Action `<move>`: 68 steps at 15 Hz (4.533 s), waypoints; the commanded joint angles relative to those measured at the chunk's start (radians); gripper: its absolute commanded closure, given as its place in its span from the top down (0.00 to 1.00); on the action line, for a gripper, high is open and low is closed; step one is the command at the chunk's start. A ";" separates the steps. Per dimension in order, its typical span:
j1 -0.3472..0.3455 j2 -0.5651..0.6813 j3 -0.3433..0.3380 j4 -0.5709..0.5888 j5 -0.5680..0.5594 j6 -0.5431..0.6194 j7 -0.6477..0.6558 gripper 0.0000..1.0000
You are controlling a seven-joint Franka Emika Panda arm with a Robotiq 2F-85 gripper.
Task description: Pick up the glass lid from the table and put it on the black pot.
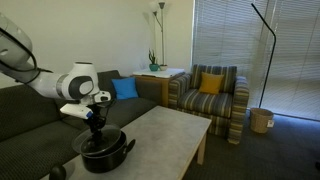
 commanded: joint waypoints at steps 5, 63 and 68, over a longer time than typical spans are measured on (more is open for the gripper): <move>-0.016 0.000 -0.034 0.020 -0.011 0.005 0.008 0.14; -0.001 0.019 -0.044 0.023 -0.047 0.008 0.021 0.14; 0.001 0.019 -0.046 0.024 -0.048 0.004 0.028 0.14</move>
